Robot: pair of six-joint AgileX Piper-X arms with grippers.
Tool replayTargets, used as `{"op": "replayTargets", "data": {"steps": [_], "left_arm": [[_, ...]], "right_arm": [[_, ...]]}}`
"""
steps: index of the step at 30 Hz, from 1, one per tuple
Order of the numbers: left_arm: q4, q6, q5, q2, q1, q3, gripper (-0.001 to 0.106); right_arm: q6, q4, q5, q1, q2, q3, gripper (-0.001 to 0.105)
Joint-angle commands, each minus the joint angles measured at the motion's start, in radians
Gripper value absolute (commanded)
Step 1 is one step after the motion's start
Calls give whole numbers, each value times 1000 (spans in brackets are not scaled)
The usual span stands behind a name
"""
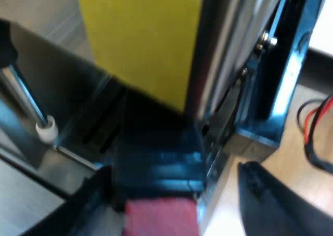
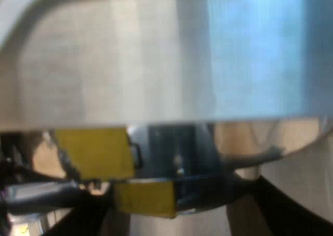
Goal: Put the handle in the coffee machine
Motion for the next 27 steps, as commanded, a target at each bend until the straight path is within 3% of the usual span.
{"op": "replayTargets", "data": {"steps": [1,10,16,27], "left_arm": [[-32,-3,74,-28,-2,-27,54],[-25,-3,72,-62,-2,-27,54],[-7,3,33,-100,-2,-27,54],[170,20,27,-188,-2,-63,53]], "right_arm": [[-3,-96,4,-9,-45,-32,44],[-29,-104,20,-9,-61,-32,44],[-29,-104,20,-9,-61,-32,44],[-29,-104,20,-9,-61,-32,44]]}}
